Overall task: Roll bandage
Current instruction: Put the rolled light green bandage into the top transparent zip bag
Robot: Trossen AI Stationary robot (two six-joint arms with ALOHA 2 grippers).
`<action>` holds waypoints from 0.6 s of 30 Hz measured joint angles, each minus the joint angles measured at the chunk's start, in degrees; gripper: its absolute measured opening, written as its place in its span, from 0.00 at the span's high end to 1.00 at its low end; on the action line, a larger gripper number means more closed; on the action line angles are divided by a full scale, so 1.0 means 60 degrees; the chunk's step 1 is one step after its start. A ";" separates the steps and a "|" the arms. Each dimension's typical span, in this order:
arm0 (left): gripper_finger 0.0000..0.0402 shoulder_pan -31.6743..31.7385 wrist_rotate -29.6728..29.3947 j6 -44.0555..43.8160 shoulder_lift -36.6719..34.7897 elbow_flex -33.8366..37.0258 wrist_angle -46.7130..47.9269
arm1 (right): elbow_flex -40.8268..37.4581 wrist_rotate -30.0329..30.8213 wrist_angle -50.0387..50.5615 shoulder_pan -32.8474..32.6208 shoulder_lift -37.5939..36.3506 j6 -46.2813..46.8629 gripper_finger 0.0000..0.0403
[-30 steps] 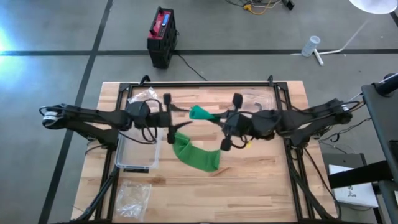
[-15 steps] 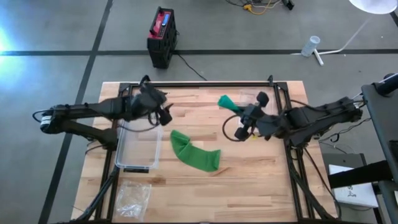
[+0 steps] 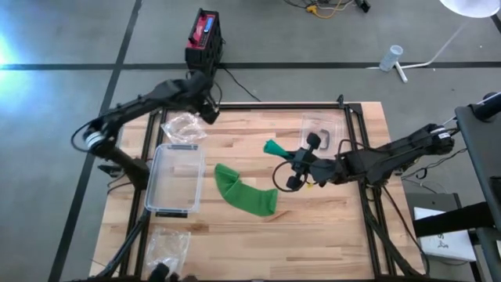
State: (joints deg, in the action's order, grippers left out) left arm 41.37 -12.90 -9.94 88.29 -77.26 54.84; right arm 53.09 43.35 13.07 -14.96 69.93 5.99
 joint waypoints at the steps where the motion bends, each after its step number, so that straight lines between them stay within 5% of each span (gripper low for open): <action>1: 0.57 0.0082 -0.0012 0.0016 0.0261 -0.0219 0.0320 | -0.0055 -0.0003 0.0056 0.0000 -0.0011 -0.0002 0.93; 18: 0.67 0.0793 0.0358 -0.0915 0.3260 -0.1346 0.2125 | -0.0595 -0.0263 -0.0086 -0.0004 -0.0011 0.0624 0.95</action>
State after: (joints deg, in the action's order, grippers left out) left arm 46.13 -10.75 -15.43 107.85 -85.33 67.59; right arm 49.52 41.78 12.56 -14.98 69.87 9.73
